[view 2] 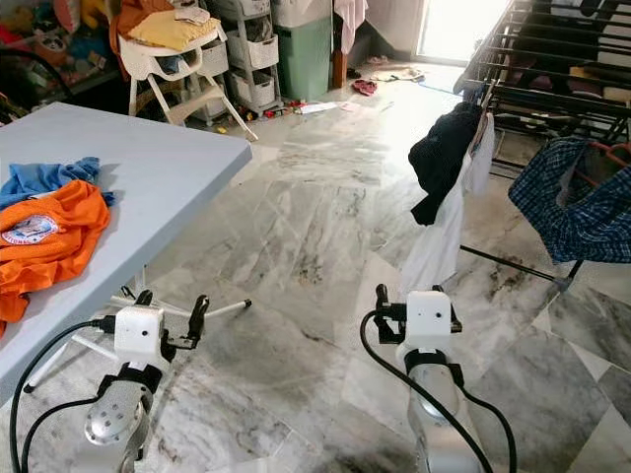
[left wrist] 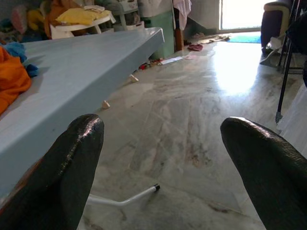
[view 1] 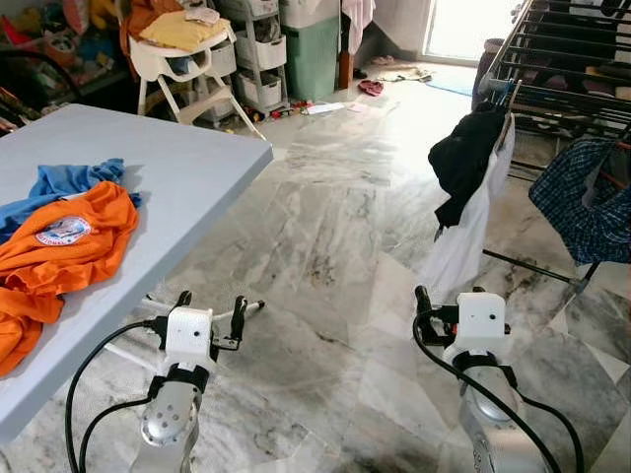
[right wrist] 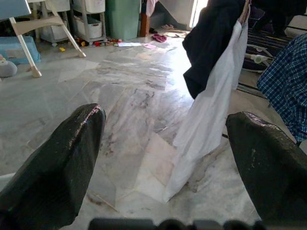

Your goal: Hang hanger

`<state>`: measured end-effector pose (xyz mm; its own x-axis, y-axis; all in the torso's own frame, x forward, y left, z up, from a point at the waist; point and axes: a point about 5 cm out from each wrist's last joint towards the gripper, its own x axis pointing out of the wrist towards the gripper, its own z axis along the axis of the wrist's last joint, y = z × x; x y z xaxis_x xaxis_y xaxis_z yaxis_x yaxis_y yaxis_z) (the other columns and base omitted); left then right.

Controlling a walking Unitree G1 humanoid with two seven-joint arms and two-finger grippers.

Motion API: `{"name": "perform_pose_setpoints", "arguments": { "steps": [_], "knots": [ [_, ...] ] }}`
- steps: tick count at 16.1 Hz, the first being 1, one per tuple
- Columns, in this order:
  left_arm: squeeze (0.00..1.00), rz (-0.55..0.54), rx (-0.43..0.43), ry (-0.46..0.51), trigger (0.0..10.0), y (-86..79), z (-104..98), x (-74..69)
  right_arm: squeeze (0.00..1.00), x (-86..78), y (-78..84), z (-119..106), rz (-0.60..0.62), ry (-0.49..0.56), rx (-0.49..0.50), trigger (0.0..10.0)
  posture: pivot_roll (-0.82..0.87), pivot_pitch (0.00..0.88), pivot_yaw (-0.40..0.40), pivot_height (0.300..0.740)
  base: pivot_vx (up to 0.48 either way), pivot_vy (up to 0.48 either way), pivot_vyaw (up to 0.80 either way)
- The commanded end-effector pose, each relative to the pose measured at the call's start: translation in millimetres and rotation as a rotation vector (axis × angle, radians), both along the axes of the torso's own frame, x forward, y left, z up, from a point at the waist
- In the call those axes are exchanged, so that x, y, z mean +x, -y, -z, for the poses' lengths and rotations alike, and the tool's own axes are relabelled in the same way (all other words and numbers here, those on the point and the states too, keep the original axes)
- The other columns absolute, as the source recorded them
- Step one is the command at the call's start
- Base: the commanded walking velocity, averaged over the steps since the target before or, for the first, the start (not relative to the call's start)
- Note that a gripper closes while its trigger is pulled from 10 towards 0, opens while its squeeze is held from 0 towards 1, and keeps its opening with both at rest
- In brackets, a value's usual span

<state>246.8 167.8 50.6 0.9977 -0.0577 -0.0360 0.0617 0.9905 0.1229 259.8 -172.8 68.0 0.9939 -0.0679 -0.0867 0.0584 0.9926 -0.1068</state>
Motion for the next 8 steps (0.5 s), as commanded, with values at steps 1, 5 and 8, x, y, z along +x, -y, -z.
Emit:
{"name": "perform_pose_setpoints", "arguments": {
  "steps": [1, 5, 8],
  "knots": [
    [0.0, -0.021, 0.007, -0.002, 10.0, -5.6, -1.1, 0.5, 0.0, 1.9, 0.2, -3.4, 0.009, 0.011, 0.006, 10.0, -0.12, 0.0, 0.073, 0.74, 0.0, 0.0, 0.0],
    [0.0, -0.021, 0.007, -0.002, 10.0, -5.6, -1.1, 0.5, 0.0, 1.9, 0.2, -3.4, 0.009, 0.011, 0.006, 10.0, -0.12, 0.0, 0.073, 0.74, 0.0, 0.0, 0.0],
    [0.0, -0.021, 0.007, -0.002, 10.0, -5.6, -1.1, 0.5, 0.0, 1.9, 0.2, -3.4, 0.009, 0.011, 0.006, 10.0, -0.12, 0.0, 0.073, 0.74, 0.0, 0.0, 0.0]
  ]
}}
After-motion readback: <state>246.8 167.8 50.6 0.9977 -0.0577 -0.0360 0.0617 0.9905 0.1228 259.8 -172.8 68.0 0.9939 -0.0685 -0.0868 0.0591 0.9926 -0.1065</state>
